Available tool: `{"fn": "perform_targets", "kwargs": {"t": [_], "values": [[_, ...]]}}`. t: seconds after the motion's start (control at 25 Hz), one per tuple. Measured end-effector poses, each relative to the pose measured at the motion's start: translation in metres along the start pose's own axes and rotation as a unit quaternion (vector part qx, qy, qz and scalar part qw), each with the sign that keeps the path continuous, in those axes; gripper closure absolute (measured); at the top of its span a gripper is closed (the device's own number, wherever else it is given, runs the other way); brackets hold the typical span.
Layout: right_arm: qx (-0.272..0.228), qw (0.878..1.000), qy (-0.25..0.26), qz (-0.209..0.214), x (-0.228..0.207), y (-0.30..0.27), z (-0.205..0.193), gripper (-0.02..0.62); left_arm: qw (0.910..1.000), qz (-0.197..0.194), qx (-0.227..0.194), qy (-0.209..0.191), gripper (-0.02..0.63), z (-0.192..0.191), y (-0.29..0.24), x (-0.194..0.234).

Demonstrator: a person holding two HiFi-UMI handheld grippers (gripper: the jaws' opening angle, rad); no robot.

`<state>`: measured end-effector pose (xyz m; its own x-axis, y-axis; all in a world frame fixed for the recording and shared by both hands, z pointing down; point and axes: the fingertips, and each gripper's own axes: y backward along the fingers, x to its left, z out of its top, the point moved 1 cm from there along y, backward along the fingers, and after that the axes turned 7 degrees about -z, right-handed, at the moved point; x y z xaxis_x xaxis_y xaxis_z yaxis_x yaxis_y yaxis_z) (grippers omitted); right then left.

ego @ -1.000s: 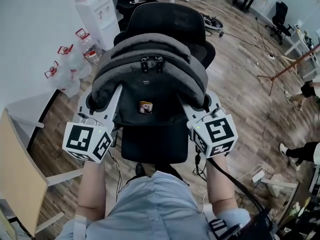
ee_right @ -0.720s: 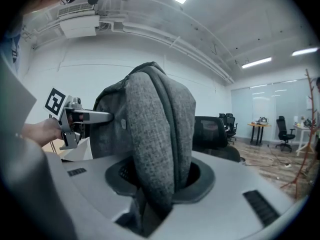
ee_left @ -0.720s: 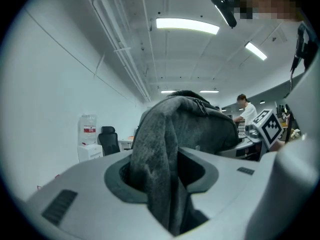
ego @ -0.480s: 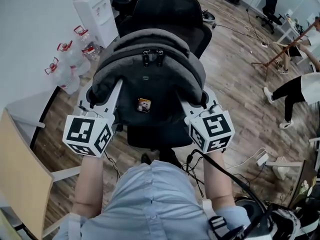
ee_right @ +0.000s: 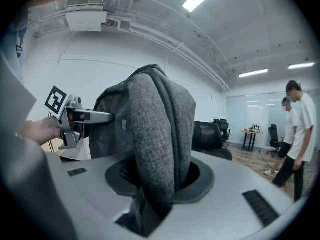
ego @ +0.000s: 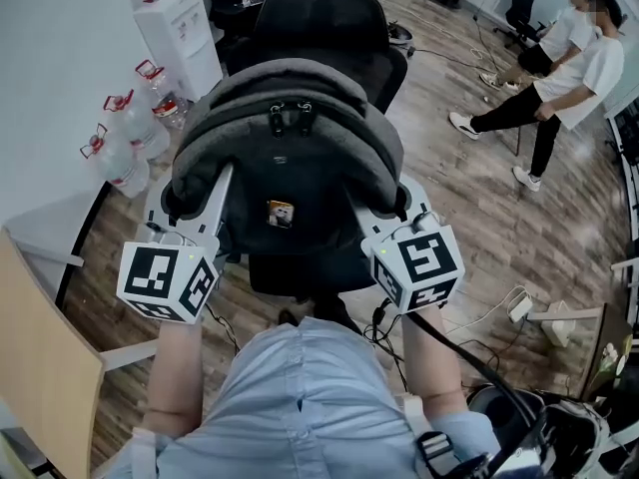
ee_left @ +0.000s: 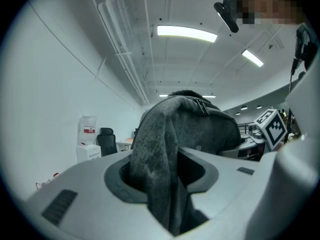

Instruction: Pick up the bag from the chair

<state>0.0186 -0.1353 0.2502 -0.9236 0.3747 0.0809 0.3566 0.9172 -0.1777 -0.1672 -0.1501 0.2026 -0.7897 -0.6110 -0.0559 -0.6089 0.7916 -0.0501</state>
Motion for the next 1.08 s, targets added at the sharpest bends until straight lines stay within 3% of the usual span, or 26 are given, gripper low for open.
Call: {"fn": "perform_targets", "kwargs": {"t": [1.08], "values": [[-0.003,1.0,0.002,-0.005,0.001,0.006,0.004,0.483,1.0,-0.005,0.002,-0.004,0.444,0.006,0.001,-0.003]]}}
